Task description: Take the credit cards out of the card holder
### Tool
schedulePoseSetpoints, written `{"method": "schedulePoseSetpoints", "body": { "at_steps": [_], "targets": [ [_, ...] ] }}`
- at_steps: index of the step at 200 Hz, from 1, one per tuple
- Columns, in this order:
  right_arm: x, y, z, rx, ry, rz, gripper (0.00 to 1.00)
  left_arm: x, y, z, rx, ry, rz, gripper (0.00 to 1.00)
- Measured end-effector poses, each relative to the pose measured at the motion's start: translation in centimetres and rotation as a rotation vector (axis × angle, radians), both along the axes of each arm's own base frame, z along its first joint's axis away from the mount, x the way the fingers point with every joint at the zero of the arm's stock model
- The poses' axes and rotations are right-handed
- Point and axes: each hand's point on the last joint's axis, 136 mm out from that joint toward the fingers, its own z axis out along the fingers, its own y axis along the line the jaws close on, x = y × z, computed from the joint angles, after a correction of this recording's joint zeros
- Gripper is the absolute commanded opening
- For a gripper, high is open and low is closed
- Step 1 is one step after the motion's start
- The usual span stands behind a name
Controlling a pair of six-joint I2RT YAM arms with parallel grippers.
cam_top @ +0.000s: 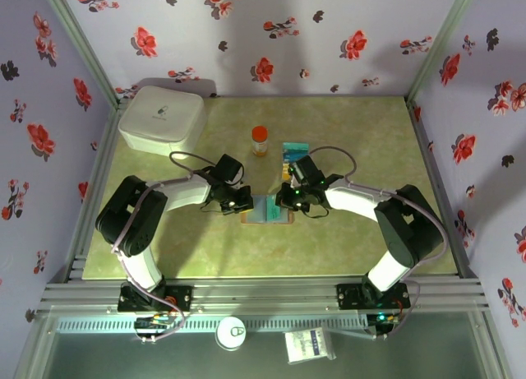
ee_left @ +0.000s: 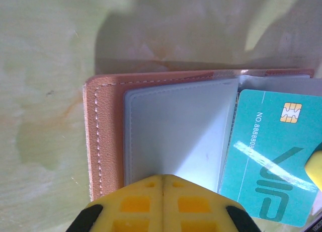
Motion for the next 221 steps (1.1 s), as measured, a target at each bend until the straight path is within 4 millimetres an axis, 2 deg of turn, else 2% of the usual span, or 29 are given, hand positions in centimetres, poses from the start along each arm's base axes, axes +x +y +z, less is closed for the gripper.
{"method": "schedulePoseSetpoints", "body": {
  "at_steps": [161, 221],
  "targets": [
    [0.2, 1.0, 0.0, 0.005, -0.003, 0.014, 0.10, 0.0, -1.7, -0.3, -0.071, 0.013, -0.023, 0.00],
    [0.8, 1.0, 1.3, -0.019, -0.026, 0.028, 0.08, 0.0, -1.3, -0.2, -0.053, 0.011, -0.020, 0.00]
  ]
}}
